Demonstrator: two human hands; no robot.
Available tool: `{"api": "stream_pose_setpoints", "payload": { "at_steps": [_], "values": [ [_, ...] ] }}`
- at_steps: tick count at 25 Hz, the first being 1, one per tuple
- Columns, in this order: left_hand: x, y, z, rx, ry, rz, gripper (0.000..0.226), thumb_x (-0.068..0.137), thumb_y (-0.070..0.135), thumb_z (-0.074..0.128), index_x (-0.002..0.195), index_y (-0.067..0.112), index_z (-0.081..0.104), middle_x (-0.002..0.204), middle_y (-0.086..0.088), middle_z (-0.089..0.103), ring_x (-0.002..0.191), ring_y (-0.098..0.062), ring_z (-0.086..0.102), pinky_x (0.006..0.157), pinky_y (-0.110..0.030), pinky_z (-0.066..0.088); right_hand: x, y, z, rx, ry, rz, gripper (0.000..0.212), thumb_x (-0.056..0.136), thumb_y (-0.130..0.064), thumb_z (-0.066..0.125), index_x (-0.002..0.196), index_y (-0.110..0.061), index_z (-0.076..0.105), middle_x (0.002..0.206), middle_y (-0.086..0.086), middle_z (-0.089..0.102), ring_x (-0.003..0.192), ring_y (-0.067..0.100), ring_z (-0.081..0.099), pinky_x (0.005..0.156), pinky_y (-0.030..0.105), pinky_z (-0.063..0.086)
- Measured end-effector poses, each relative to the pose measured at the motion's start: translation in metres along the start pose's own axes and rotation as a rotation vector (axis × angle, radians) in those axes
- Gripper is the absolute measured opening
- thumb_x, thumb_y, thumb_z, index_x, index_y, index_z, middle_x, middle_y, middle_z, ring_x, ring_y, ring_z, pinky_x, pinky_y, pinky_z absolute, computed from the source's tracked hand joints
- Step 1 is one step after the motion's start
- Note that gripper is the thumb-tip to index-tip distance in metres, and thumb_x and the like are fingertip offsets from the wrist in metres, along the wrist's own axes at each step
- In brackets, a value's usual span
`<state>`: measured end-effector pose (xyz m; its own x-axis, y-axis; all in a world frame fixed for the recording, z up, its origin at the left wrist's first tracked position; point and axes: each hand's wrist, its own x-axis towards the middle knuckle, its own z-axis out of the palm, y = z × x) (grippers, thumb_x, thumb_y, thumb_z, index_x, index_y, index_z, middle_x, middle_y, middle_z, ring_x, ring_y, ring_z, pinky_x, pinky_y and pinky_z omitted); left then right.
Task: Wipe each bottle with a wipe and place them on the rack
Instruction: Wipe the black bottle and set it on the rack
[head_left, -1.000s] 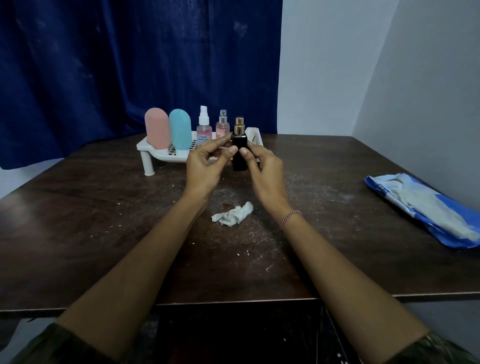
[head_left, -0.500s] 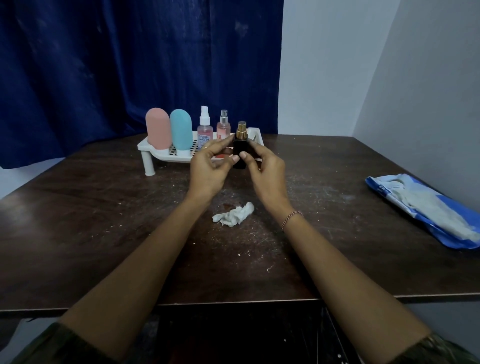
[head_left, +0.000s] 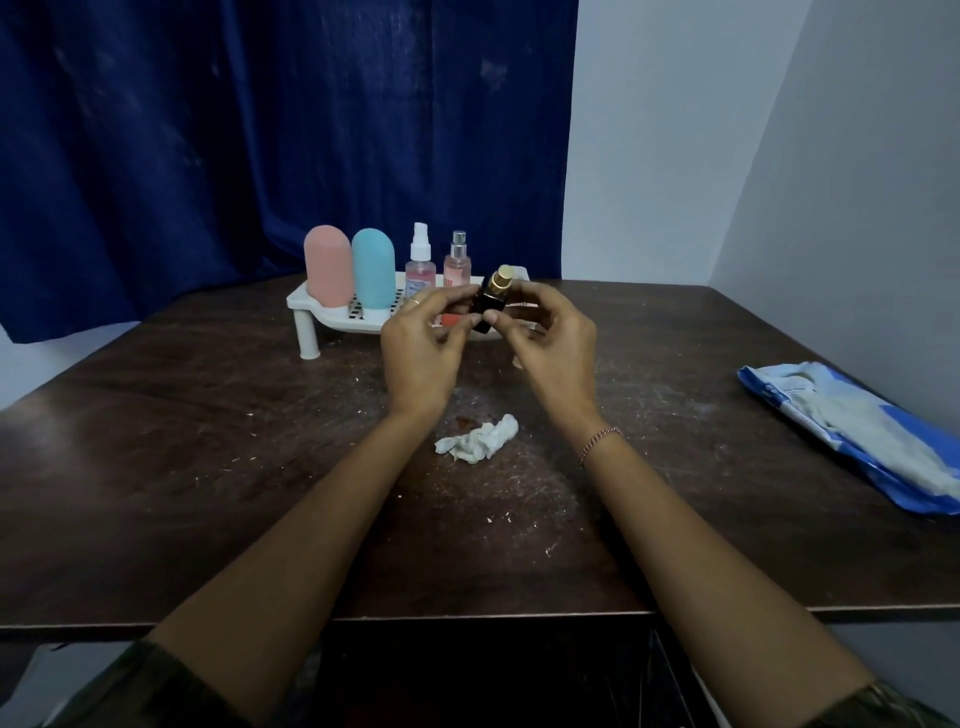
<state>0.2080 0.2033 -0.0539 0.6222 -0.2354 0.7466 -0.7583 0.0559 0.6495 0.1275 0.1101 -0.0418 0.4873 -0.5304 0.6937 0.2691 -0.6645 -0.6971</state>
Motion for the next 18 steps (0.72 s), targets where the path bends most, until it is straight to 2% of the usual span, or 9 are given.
{"api": "stream_pose_setpoints", "payload": {
  "at_steps": [3,5,8,11,13,18],
  "values": [
    [0.002,-0.005,0.000,0.039,0.029,0.019,0.032,0.085,0.012,0.066,0.117,0.017,0.064,0.111,-0.001,0.068,0.098,-0.009,0.063,0.083,-0.028,0.056,0.008,0.000,0.001,-0.064,-0.019,-0.060,0.032,0.080,-0.017,0.071,0.111,-0.015,0.062,0.105,0.000,0.068,0.093,0.005,0.063,0.081,0.023,0.054],
    [0.003,-0.007,0.001,-0.037,0.014,-0.010,0.033,0.090,0.016,0.061,0.122,0.017,0.061,0.115,0.002,0.066,0.100,-0.009,0.063,0.085,-0.031,0.056,0.022,0.001,0.002,-0.113,-0.050,-0.096,0.032,0.082,-0.018,0.069,0.112,-0.015,0.061,0.106,0.000,0.067,0.095,0.008,0.063,0.083,0.031,0.054],
    [0.003,-0.004,0.003,-0.186,-0.173,-0.109,0.042,0.093,0.020,0.056,0.134,0.018,0.048,0.135,0.002,0.054,0.113,-0.001,0.056,0.093,-0.030,0.052,0.041,0.008,0.005,-0.168,-0.045,-0.085,0.033,0.083,-0.018,0.067,0.116,-0.014,0.060,0.108,0.002,0.067,0.097,0.010,0.062,0.086,0.035,0.053],
    [0.004,-0.010,0.006,-0.275,-0.311,-0.191,0.050,0.093,0.030,0.052,0.140,0.019,0.040,0.148,0.001,0.039,0.133,-0.008,0.039,0.106,-0.038,0.041,0.048,0.022,0.015,-0.182,-0.023,-0.003,0.034,0.084,-0.022,0.066,0.117,-0.015,0.060,0.108,0.002,0.068,0.098,0.012,0.061,0.089,0.038,0.052],
    [0.005,-0.010,0.007,-0.373,-0.362,-0.280,0.051,0.095,0.028,0.049,0.143,0.016,0.036,0.151,-0.002,0.033,0.128,-0.005,0.042,0.104,-0.040,0.044,0.049,0.033,0.020,-0.248,-0.003,0.022,0.035,0.084,-0.027,0.066,0.117,-0.019,0.060,0.105,0.001,0.069,0.097,0.014,0.062,0.091,0.044,0.049],
    [0.006,-0.004,0.007,-0.509,-0.412,-0.387,0.048,0.098,0.012,0.041,0.145,0.008,0.029,0.152,-0.005,0.029,0.105,0.003,0.054,0.096,-0.031,0.049,0.047,0.045,0.024,-0.402,0.013,0.029,0.034,0.085,-0.027,0.064,0.118,-0.020,0.059,0.099,0.004,0.070,0.092,0.020,0.063,0.097,0.047,0.040]
  ]
}}
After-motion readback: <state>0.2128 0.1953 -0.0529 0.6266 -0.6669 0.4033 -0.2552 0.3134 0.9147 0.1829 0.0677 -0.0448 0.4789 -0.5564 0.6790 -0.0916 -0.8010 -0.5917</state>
